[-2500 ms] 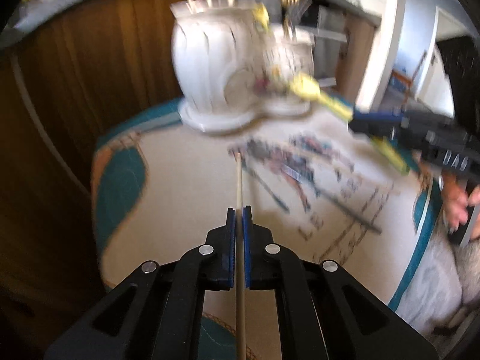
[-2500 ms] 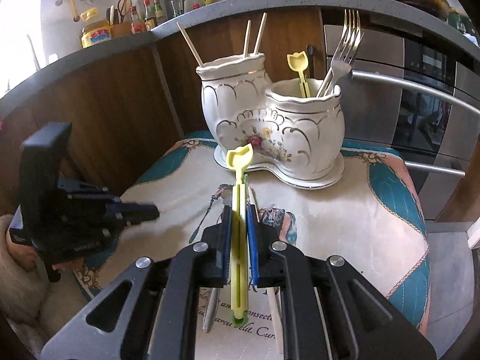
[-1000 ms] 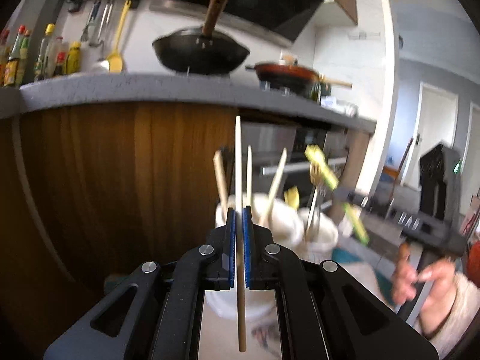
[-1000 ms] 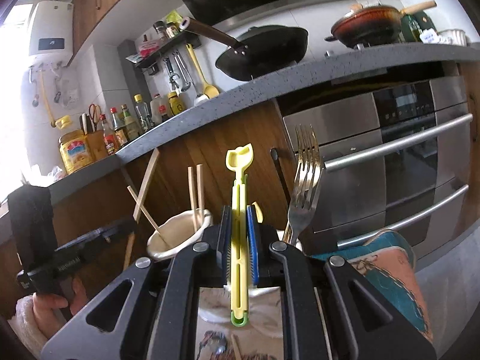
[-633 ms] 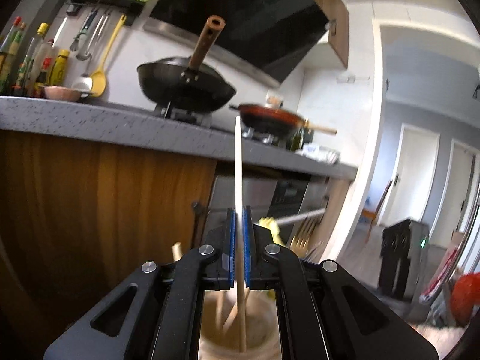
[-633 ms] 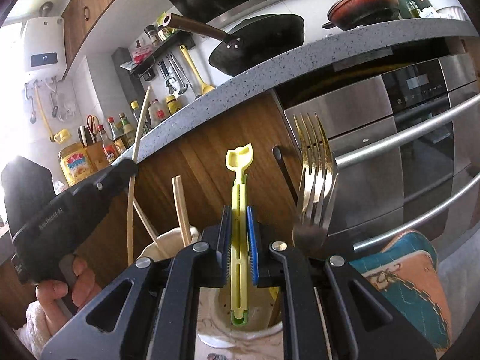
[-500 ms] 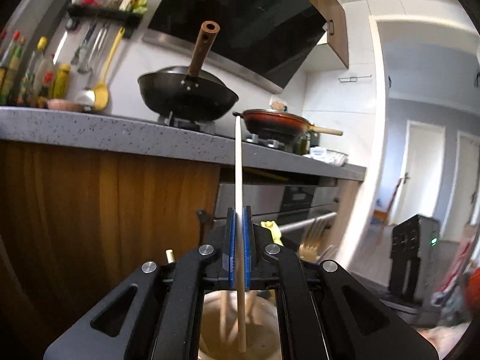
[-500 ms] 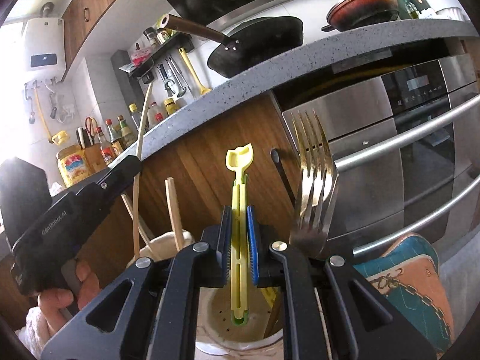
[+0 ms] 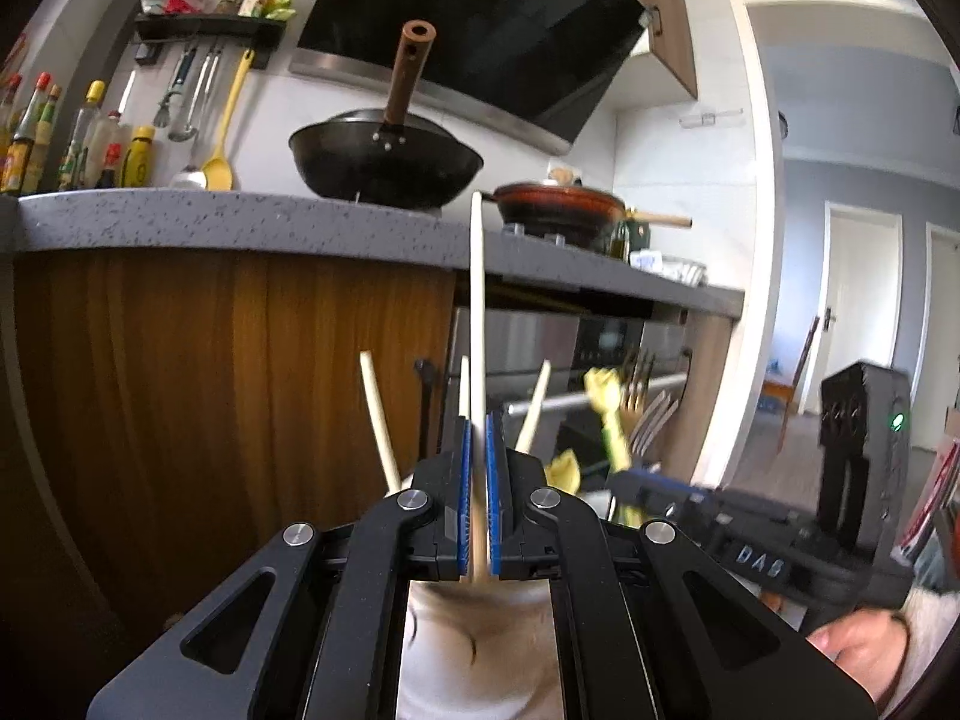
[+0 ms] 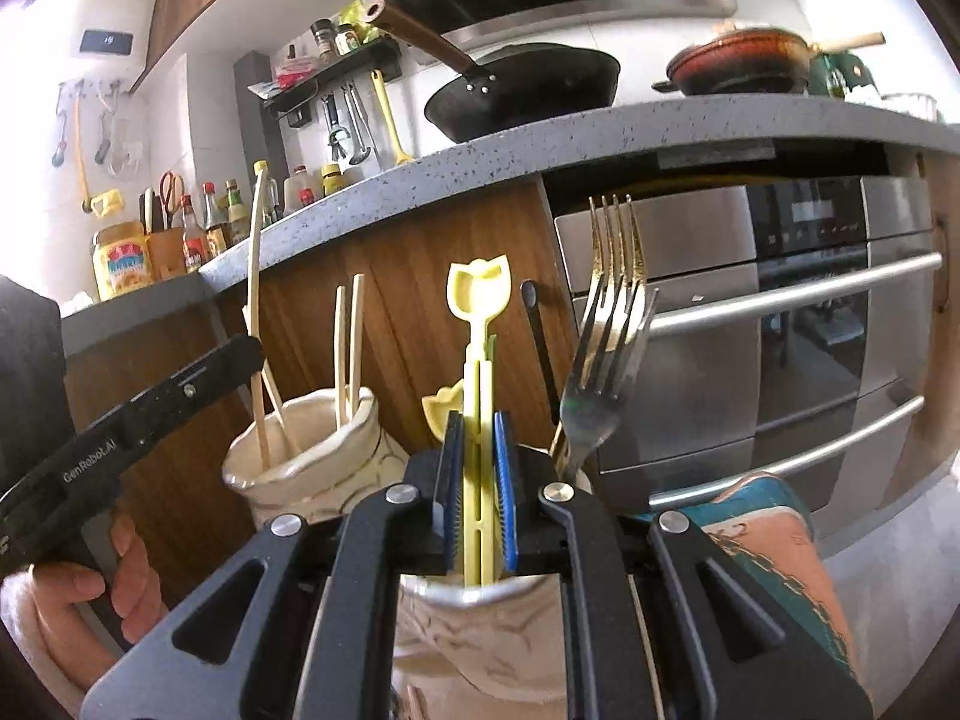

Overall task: Organize utensils
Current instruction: 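Drop chopstick in larger vase with left tool while right tool drops tulip spoon in smaller vase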

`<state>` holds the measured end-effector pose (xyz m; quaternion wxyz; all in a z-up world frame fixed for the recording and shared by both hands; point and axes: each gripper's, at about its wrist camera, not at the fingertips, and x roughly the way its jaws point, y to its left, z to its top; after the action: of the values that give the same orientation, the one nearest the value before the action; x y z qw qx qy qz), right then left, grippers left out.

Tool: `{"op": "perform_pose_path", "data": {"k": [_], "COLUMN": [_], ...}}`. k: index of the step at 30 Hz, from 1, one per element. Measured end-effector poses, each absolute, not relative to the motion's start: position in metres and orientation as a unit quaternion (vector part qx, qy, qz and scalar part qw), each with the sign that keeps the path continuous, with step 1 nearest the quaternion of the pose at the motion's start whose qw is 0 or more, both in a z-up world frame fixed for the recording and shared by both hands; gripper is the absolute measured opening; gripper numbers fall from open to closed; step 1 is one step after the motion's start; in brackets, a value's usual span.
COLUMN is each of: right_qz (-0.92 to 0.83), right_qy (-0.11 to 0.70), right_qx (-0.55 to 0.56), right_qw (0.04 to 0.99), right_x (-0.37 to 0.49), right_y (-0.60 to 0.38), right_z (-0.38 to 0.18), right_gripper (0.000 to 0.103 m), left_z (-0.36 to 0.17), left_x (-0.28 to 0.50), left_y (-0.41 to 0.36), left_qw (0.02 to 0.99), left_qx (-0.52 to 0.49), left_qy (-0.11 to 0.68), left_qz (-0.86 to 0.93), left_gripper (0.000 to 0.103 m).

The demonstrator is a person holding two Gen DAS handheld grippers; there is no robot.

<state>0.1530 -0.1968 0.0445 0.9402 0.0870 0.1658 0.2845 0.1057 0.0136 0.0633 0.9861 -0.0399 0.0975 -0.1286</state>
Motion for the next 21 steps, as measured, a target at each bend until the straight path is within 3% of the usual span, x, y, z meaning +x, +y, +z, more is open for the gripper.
{"op": "perform_pose_path", "data": {"k": [12,21], "right_qz": [0.275,0.273], "right_qy": [0.194,0.197], "right_qx": [0.076,0.061], "right_qw": [0.938,0.94], "right_x": [0.138,0.138], "right_y": [-0.201,-0.199], "right_z": [0.038,0.036], "right_gripper": [0.01,0.01], "left_z": [0.053,0.052], "left_x": [0.089,0.087], "left_y": [0.013,0.011], "left_qw": [0.982,0.982], "left_qx": [-0.025,-0.019], "left_qy": [0.137,0.133], "left_qz": [-0.129,-0.13], "left_gripper": [0.005,0.021]}}
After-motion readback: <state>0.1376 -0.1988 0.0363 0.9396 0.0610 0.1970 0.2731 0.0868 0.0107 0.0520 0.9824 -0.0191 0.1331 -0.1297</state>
